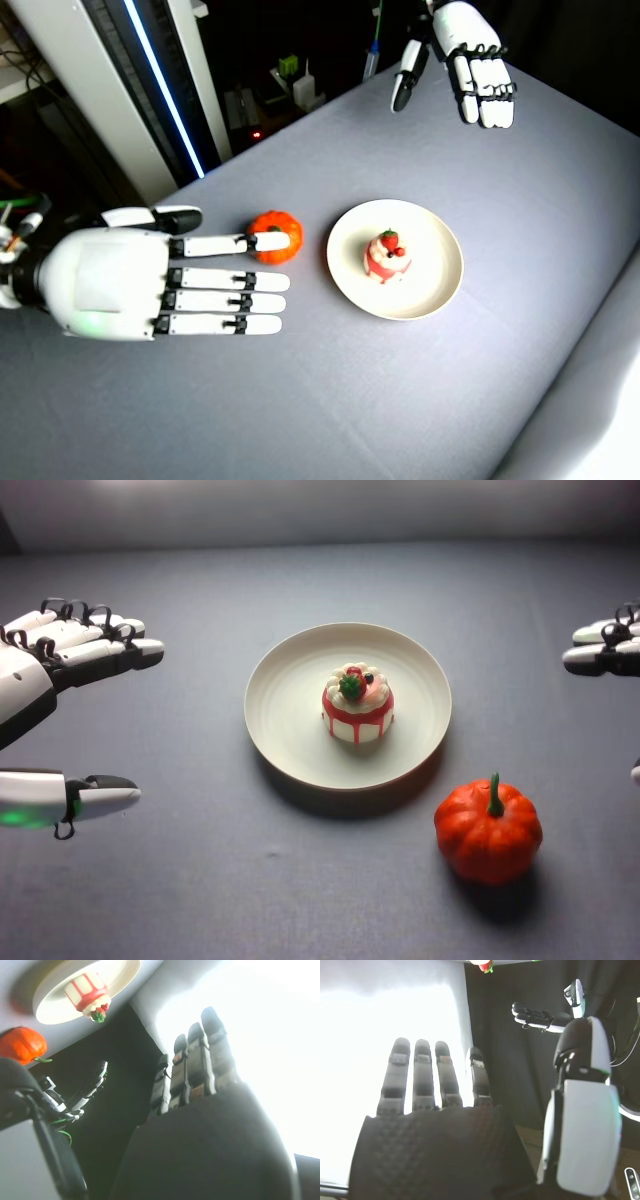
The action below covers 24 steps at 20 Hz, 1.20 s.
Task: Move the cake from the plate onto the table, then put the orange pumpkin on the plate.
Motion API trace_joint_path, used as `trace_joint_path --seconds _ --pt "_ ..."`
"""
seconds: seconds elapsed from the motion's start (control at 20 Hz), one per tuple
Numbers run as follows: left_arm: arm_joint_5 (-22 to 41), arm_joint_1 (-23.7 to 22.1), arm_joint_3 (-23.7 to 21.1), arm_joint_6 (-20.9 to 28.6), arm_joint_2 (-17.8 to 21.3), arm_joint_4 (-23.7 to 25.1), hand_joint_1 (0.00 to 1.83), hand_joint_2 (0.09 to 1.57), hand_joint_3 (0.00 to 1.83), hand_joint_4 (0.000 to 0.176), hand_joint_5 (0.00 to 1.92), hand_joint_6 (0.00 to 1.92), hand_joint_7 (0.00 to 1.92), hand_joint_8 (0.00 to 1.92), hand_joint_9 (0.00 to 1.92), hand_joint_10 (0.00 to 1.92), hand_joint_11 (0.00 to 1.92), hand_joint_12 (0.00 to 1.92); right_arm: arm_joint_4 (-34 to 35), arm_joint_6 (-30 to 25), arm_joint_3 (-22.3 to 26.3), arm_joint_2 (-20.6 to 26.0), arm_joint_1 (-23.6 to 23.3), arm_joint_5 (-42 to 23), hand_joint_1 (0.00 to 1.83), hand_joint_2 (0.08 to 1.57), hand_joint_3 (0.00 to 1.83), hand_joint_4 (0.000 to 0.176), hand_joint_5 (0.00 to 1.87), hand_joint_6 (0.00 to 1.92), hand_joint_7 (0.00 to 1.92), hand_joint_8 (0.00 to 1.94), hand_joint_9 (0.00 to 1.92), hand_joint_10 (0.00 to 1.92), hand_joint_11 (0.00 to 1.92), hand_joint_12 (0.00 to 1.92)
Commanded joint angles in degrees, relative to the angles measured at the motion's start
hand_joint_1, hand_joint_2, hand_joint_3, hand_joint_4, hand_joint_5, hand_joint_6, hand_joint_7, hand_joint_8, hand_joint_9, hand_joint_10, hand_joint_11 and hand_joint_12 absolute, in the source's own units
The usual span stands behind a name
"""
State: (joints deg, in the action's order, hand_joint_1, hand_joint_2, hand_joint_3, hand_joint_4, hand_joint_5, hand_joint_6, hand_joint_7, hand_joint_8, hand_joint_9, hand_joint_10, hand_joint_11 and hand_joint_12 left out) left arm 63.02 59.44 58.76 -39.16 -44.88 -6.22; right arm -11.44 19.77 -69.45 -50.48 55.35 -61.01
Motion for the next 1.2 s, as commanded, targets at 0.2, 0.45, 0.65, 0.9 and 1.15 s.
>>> trace_joint_path --seconds 0.2,0.45,0.65,0.9,1.15 --pt "4.9 -3.1 2.1 0.1 -1.5 0.0 0.62 0.95 0.0 0.029 0.28 0.0 0.16 0.0 0.14 0.0 0.0 0.63 1.6 -0.5 -0.3 0.0 -0.9 -6.5 0.7 1.13 0.0 0.0 0.43 0.0 0.29 0.0 0.29 0.01 0.08 0.69" --pt "-6.1 -16.1 9.9 4.1 -9.8 8.9 0.64 0.93 0.0 0.171 0.21 0.01 0.16 0.0 0.16 0.0 0.0 0.5 1.2 -0.5 -0.3 -0.1 -1.2 -6.6 0.66 1.15 0.0 0.0 0.33 0.0 0.29 0.0 0.26 0.0 0.01 0.68" --pt "-18.1 -27.8 15.6 7.6 -16.3 20.3 0.86 0.9 0.0 0.088 0.37 0.01 0.29 0.01 0.32 0.01 0.08 0.73 0.5 -0.5 -0.3 -0.5 -1.7 -7.0 0.61 1.2 0.01 0.066 0.25 0.0 0.22 0.0 0.17 0.0 0.0 0.73" --pt "-26.8 -34.3 21.1 10.4 -23.9 28.4 0.84 0.91 0.01 0.16 0.32 0.0 0.32 0.0 0.35 0.0 0.0 0.87 -0.4 -0.5 -0.9 -1.5 -3.2 -7.2 0.48 1.31 0.0 0.0 0.26 0.0 0.28 0.0 0.34 0.0 0.14 0.69" --pt "-34.3 -36.4 25.2 10.9 -29.0 33.6 0.86 0.94 0.0 0.135 0.39 0.0 0.49 0.0 0.5 0.01 0.04 1.09 -0.8 -0.5 -1.3 -2.1 -3.5 -7.2 0.48 1.32 0.0 0.0 0.23 0.0 0.26 0.0 0.35 0.0 0.17 0.61"
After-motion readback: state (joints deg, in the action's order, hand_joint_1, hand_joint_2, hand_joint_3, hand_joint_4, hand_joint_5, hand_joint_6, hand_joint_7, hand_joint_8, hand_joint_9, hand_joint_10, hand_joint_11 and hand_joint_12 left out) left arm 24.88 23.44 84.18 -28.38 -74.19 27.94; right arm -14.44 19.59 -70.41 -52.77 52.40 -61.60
